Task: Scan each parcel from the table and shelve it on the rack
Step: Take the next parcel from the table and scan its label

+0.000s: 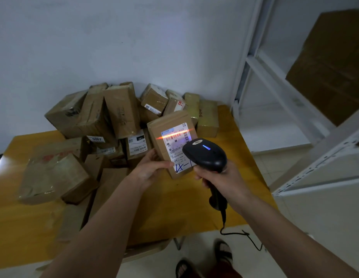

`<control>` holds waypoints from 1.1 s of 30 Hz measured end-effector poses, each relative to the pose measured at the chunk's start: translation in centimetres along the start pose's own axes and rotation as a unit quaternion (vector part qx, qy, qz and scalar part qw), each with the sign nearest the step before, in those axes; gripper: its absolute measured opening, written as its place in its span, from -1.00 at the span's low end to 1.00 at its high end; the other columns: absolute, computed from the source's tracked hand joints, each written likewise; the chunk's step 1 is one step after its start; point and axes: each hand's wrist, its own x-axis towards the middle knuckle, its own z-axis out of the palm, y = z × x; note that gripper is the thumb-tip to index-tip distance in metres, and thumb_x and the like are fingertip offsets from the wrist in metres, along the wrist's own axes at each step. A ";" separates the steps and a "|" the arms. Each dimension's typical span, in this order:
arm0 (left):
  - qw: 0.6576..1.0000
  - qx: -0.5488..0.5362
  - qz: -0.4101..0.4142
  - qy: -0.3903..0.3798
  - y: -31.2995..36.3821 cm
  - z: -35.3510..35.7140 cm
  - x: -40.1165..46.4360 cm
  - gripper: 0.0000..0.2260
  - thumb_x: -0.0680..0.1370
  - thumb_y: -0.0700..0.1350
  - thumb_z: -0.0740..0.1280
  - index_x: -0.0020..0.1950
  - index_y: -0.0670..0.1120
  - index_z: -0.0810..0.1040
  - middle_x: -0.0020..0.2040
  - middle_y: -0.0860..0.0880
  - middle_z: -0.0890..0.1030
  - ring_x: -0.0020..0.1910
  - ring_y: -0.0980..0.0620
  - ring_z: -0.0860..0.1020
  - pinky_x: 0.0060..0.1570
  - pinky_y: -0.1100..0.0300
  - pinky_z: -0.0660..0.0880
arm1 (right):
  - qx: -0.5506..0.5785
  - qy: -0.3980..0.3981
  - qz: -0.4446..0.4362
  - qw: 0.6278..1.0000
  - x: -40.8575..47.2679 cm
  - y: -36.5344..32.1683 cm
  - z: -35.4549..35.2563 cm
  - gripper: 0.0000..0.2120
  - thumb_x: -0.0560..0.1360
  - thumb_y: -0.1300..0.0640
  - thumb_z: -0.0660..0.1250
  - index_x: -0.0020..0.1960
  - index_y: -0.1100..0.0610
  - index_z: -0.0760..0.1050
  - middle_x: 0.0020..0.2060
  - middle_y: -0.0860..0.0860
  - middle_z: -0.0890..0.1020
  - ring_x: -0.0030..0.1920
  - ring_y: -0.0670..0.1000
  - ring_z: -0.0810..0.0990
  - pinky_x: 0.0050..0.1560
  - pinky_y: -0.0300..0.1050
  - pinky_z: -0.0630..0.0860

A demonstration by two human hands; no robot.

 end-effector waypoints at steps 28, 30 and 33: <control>0.967 0.175 -0.057 -0.174 -5.4 29.2 -9.8 -0.12 0.11 -0.26 0.67 0.34 0.04 0.38 0.24 -0.04 0.59 0.25 -0.13 0.53 0.19 -0.27 0.49 | 0.103 0.228 -0.051 0.967 -21.4 3.0 -21.2 -0.89 0.45 0.25 0.43 -0.04 0.24 0.59 -0.31 0.11 0.67 -0.40 -0.06 0.60 -0.35 -0.26 0.53; 0.967 0.171 -0.050 -0.185 -5.7 32.3 -10.7 -0.17 0.12 -0.27 0.66 0.30 0.04 0.40 0.24 -0.05 0.58 0.25 -0.14 0.53 0.20 -0.27 0.48 | 0.111 0.243 -0.058 0.962 -23.4 3.0 -23.3 -0.89 0.45 0.25 0.43 -0.04 0.23 0.58 -0.31 0.10 0.67 -0.42 -0.07 0.59 -0.36 -0.26 0.52; 0.964 0.175 -0.024 -0.200 -5.7 37.0 -12.1 -0.13 0.10 -0.25 0.64 0.35 -0.01 0.37 0.26 -0.07 0.56 0.25 -0.15 0.52 0.20 -0.28 0.48 | 0.133 0.267 -0.067 0.952 -25.9 3.1 -26.4 -0.92 0.45 0.25 0.43 -0.07 0.23 0.59 -0.34 0.11 0.66 -0.43 -0.04 0.56 -0.33 -0.20 0.54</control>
